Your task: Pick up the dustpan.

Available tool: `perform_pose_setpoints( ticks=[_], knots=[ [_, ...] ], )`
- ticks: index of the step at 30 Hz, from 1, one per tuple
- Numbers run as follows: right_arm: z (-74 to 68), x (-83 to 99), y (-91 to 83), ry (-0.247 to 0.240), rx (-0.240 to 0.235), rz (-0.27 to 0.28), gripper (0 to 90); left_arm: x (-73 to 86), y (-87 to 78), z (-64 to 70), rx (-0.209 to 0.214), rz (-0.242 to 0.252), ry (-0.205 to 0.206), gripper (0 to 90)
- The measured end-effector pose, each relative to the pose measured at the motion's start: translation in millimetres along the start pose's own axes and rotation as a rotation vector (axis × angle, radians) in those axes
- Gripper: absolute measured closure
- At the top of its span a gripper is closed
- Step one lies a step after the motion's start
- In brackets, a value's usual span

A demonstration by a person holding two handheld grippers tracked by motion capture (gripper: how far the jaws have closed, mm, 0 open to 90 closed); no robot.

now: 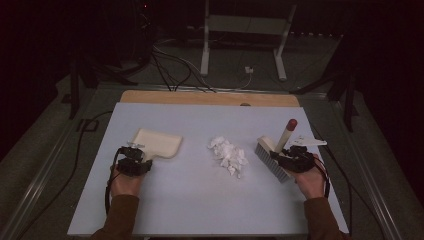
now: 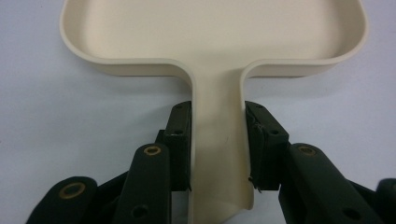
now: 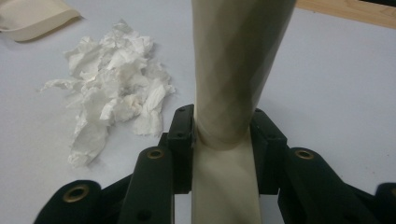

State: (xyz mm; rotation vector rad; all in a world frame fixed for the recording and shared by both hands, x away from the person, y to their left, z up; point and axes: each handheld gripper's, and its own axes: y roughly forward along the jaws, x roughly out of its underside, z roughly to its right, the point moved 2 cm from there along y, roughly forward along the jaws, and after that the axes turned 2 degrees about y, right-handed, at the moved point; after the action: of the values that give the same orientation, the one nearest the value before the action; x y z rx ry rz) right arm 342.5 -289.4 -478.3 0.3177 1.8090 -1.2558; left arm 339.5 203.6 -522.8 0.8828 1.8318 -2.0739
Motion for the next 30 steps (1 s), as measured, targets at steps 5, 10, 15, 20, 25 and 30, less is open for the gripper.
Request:
perform_pose_setpoints(
  ticks=[5,10,15,20,25,30],
  knots=[
    [-0.3,-0.1,0.3,-0.002,-0.004,0.001,66.8,-1.6,-7.3,-3.7,0.014,0.006,0.023,66.7],
    [0.4,0.0,0.1,0.001,-0.006,0.000,66.8,-3.6,-13.2,-1.9,0.026,0.016,0.056,66.7],
    [1.5,0.2,-0.1,0.008,-0.012,0.001,66.8,-6.1,-19.4,0.6,0.047,0.030,0.093,66.6],
    [1.7,0.2,-0.1,0.007,-0.012,0.001,66.8,-7.0,-25.4,-1.0,0.060,0.036,0.113,66.6],
    [3.0,0.0,0.0,0.007,-0.009,0.001,66.8,-7.8,-31.9,-3.8,0.094,0.048,0.136,66.6],
    [2.1,-1.1,1.6,0.002,-0.009,0.003,66.8,-8.5,-36.8,-5.0,0.115,0.054,0.166,66.6]
  ],
)
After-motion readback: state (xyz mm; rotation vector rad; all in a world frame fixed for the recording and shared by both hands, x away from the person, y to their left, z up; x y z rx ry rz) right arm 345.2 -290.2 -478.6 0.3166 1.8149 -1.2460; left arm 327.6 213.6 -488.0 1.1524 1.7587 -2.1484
